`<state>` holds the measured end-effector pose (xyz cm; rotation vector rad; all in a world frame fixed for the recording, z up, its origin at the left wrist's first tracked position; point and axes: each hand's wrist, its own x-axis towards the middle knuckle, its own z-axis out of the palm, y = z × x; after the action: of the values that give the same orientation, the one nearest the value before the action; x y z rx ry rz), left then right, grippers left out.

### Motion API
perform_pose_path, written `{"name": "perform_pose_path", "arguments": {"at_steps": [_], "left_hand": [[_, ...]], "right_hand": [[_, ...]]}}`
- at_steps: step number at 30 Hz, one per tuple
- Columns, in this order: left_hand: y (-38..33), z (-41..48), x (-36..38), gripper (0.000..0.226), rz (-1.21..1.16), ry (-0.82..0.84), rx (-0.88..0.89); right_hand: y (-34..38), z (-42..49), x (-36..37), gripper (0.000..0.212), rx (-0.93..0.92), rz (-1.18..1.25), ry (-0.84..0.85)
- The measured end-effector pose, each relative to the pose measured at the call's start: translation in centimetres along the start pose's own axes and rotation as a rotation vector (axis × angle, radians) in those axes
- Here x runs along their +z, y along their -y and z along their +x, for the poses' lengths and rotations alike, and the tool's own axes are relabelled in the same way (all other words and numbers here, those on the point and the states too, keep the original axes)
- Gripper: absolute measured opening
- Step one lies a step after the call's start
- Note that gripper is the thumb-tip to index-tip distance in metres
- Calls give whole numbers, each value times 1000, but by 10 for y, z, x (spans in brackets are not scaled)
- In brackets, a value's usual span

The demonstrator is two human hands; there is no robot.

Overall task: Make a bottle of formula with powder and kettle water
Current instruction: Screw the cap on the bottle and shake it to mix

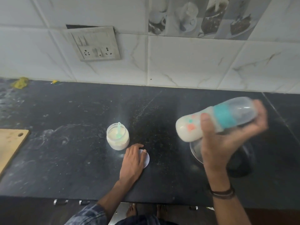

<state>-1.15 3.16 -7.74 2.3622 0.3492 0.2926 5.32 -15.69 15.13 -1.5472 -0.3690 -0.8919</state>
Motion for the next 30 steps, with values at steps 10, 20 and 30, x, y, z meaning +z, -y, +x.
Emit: {"name": "perform_pose_path", "arguments": {"at_steps": [10,20,30], "left_hand": [[0,0,0,37,-10,-13,15],[-1,0,-1,21,12,-31,34],[0,-1,-1,22,21,-31,48]], "right_hand": [[-11,-3,-3,85,33,-4,188],[-43,-31,8,84,211,27,156],[-83,-60,9,89,202,-379,636]]}}
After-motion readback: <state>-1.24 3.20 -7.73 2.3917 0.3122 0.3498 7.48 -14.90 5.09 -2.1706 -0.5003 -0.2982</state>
